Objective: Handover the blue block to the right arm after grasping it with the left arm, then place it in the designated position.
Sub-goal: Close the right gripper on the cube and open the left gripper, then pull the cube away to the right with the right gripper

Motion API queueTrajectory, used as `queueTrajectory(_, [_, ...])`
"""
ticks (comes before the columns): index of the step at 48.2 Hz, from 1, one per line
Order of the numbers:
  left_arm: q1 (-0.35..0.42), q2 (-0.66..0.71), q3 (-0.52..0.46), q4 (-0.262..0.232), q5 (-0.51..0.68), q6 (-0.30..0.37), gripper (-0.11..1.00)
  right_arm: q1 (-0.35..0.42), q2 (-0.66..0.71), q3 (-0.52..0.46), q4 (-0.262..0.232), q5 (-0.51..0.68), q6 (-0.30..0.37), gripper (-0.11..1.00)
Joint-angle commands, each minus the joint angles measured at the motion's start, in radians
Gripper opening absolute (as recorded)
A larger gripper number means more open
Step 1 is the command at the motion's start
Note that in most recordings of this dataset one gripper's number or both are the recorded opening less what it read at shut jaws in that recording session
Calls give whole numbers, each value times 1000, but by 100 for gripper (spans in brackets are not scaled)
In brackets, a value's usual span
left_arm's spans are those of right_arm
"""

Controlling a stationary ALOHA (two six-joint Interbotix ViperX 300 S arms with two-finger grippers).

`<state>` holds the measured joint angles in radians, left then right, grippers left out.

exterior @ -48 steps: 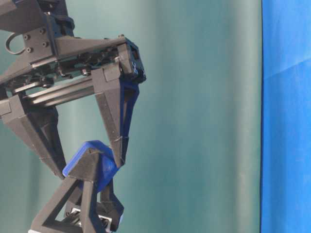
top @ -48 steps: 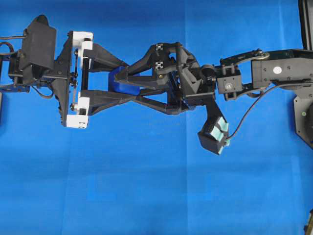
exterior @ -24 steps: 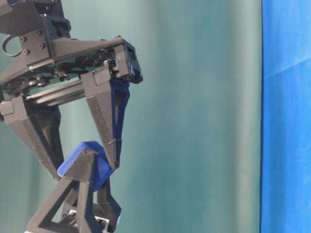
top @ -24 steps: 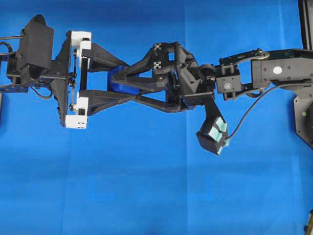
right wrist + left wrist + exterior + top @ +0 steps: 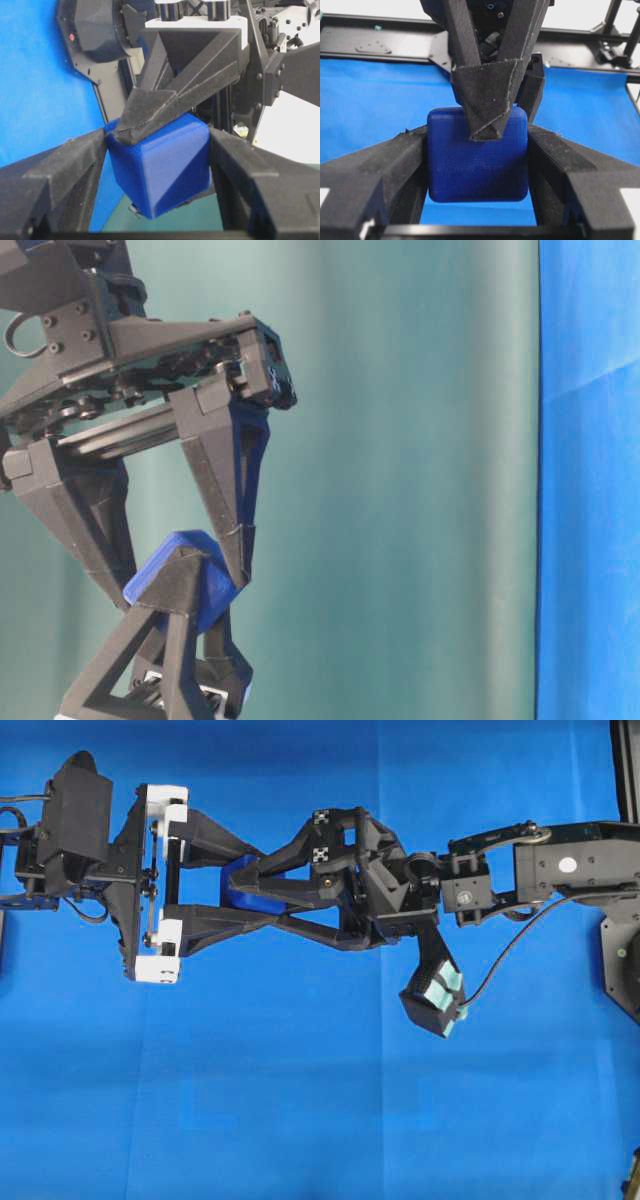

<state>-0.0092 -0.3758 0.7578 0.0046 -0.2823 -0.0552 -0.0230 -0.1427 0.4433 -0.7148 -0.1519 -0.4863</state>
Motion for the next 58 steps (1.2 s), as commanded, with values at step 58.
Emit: queueTrajectory(58, [-6,-12,-14,0,-2,-2,92,8,-129,77,8,75,5,48])
